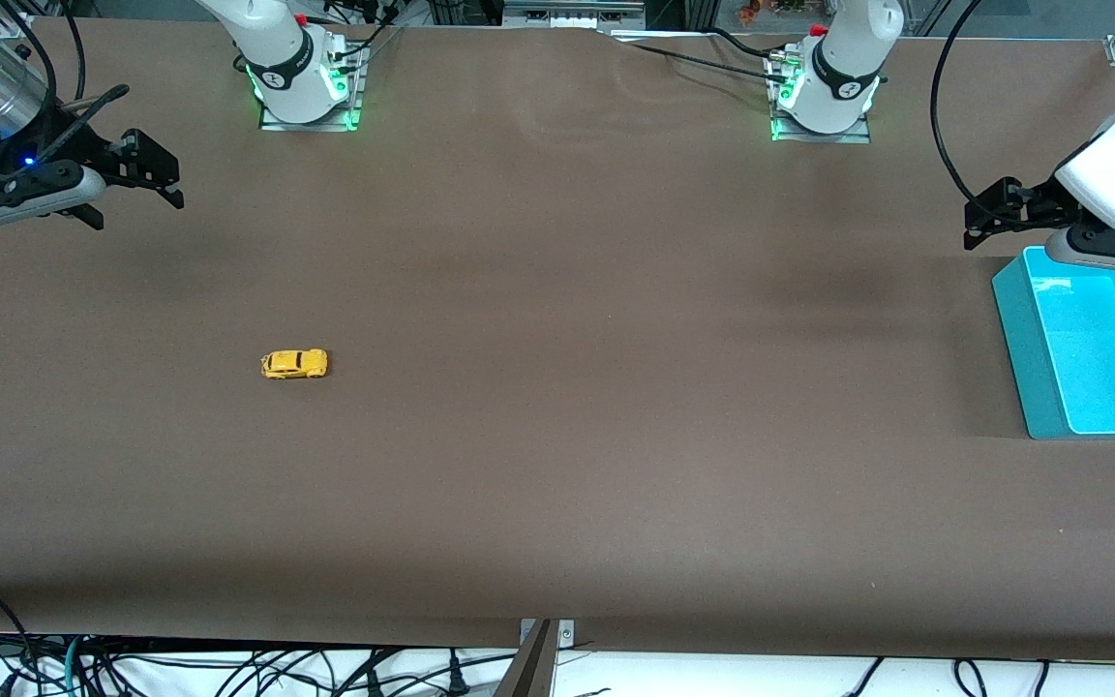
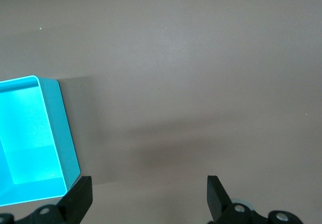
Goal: Wind and store yellow beetle car
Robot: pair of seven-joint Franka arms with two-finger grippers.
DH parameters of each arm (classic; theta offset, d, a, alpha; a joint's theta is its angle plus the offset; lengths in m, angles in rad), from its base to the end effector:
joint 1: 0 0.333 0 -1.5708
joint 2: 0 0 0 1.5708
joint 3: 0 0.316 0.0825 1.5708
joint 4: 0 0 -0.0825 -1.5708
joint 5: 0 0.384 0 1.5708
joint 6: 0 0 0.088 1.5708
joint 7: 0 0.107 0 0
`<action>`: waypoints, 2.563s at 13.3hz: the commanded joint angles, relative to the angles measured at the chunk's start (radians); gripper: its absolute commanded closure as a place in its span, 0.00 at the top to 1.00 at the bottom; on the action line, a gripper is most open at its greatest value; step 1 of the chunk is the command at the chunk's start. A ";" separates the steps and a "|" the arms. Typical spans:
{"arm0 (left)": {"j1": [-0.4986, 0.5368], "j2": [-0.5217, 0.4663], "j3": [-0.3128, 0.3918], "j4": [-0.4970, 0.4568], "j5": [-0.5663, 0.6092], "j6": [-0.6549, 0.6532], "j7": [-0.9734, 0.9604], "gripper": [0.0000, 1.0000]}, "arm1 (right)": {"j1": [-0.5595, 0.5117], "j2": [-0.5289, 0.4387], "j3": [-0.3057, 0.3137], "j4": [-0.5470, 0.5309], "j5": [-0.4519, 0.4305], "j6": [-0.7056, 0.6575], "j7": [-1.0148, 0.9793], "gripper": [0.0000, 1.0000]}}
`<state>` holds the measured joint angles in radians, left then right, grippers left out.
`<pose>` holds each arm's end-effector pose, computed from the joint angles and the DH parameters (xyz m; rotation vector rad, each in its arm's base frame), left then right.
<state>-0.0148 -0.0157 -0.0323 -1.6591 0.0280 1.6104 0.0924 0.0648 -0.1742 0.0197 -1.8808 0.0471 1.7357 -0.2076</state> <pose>0.5504 -0.0232 0.5949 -3.1057 0.2194 0.0524 0.5070 0.0480 0.5839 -3.0685 -0.4399 -0.0491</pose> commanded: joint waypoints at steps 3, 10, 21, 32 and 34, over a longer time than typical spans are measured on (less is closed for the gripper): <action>-0.004 0.003 -0.001 0.015 -0.003 0.000 -0.002 1.00 | -0.007 -0.002 0.003 0.020 0.007 -0.035 0.013 1.00; -0.005 0.006 -0.001 0.021 -0.003 -0.003 -0.002 1.00 | -0.007 -0.004 -0.004 0.019 0.010 -0.035 0.010 1.00; -0.002 0.020 0.000 0.035 -0.002 -0.024 0.000 1.00 | 0.001 0.012 -0.036 0.023 0.013 -0.015 0.004 1.00; -0.005 0.057 0.000 0.093 -0.005 -0.038 -0.003 1.00 | 0.018 0.016 -0.057 0.025 0.000 -0.008 0.004 1.00; -0.005 0.059 0.000 0.094 -0.005 -0.038 -0.003 1.00 | 0.018 0.018 -0.058 0.025 0.002 -0.008 0.004 1.00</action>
<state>-0.0151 0.0248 -0.0338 -1.6043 0.0280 1.5999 0.0924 0.0689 -0.1665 -0.0247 -1.8782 0.0468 1.7309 -0.2023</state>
